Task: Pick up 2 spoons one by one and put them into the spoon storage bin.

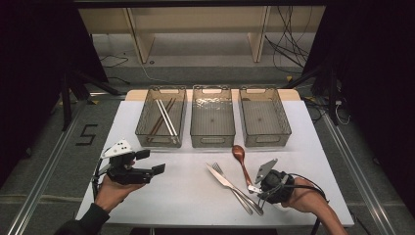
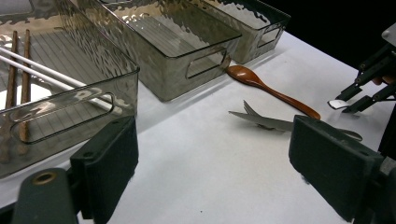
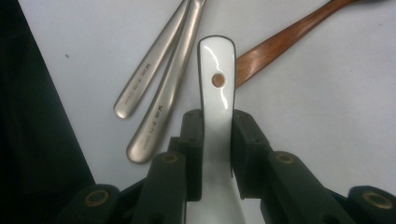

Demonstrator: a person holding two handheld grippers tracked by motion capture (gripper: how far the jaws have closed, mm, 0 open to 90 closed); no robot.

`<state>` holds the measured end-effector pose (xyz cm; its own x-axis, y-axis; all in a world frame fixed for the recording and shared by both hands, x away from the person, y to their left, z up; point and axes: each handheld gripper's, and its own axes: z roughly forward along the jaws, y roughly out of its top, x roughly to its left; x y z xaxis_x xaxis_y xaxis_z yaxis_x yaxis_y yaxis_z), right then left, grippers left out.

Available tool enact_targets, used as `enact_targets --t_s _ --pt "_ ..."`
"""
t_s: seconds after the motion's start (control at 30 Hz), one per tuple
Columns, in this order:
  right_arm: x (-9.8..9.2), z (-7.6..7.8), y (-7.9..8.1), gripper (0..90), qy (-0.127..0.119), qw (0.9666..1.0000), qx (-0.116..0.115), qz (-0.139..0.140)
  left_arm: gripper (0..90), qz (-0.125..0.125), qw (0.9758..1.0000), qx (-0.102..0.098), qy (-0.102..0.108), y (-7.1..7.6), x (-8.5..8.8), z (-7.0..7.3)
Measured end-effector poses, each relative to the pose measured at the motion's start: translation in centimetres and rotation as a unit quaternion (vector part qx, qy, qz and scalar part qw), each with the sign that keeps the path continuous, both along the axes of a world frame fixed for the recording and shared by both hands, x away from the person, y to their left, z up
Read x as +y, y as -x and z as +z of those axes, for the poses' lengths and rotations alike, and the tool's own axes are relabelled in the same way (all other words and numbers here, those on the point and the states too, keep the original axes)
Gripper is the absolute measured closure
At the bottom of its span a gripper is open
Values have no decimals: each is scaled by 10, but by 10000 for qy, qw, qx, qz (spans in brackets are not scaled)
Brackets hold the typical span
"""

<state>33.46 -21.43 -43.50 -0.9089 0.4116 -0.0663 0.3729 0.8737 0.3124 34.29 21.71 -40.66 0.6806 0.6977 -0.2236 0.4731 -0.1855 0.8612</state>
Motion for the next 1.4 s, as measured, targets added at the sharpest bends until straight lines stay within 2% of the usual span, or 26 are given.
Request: enact_targets --t_s 0.2,0.3,0.53,0.67,0.9,1.1,1.27,1.4 --pt "-1 8 -1 765 -187 9997 -155 -83 153 -7 10000 -7 -11 0 0 0" --pt "-1 14 -2 765 -391 9988 -225 -163 153 14 10000 -37 7 0 1 1" --pt "1 30 -10 765 -810 9950 -465 -350 153 80 9999 -77 64 0 2 1" --pt "3 39 -21 766 -1280 9896 -496 -433 153 96 9999 -98 82 0 3 2" --pt "7 50 -43 766 -1690 9818 -585 -635 153 108 9998 -101 114 0 4 2" --pt "10 58 -58 766 -1881 9765 -661 -819 153 106 9998 -98 114 0 4 2" --pt "16 66 -70 766 -1926 9742 -777 -883 153 107 9998 -124 115 0 4 2" --pt "20 72 -81 766 -2040 9696 -863 -1036 153 137 9997 -149 165 0 4 2"
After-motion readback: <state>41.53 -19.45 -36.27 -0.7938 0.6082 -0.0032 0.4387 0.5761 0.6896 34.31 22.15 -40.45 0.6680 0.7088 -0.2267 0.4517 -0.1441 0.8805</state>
